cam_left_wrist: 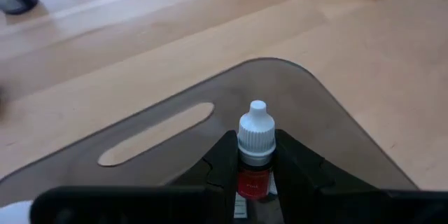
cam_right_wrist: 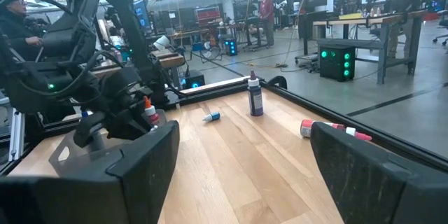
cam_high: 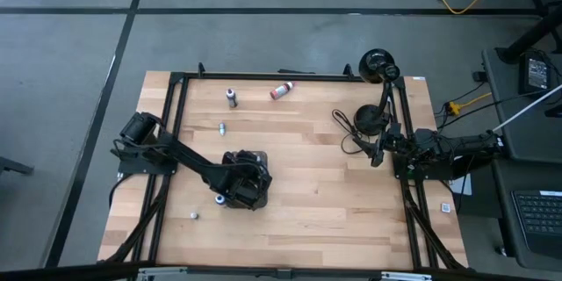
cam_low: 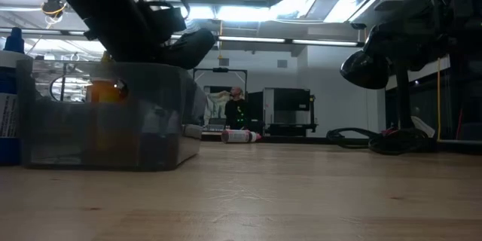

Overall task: Pick & Place food coloring
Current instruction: Put the red food coloring bottle into the bin, then put the top blue food coloring bottle into the bin

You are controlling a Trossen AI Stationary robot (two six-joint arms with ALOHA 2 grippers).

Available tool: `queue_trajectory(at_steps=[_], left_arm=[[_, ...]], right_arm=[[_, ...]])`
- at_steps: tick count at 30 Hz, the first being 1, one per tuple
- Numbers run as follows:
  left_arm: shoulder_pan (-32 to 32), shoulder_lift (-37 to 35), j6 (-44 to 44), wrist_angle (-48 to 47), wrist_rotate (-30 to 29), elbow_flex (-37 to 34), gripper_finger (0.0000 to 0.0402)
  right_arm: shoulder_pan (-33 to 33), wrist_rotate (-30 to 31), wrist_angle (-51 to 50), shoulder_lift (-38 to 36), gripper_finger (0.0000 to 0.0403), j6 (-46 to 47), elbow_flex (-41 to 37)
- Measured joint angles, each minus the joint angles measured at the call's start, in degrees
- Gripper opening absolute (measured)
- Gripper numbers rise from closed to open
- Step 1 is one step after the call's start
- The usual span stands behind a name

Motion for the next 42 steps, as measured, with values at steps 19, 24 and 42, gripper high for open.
queue_trajectory(at_steps=[19,24,42], left_arm=[[0.6,0.0,-1.1,0.1,1.2,0.0,0.0132],[0.6,0.0,-1.2,0.1,0.7,0.0,0.0152],[0.5,-4.2,14.9,0.7,-7.8,7.2,0.0181]], right_arm=[[0.0,0.0,0.0,0.0,0.0323,0.0,0.0],[0.0,0.0,0.0,0.0,0.0323,0.0,0.0],[0.0,0.0,0.0,0.0,0.0323,0.0,0.0]])
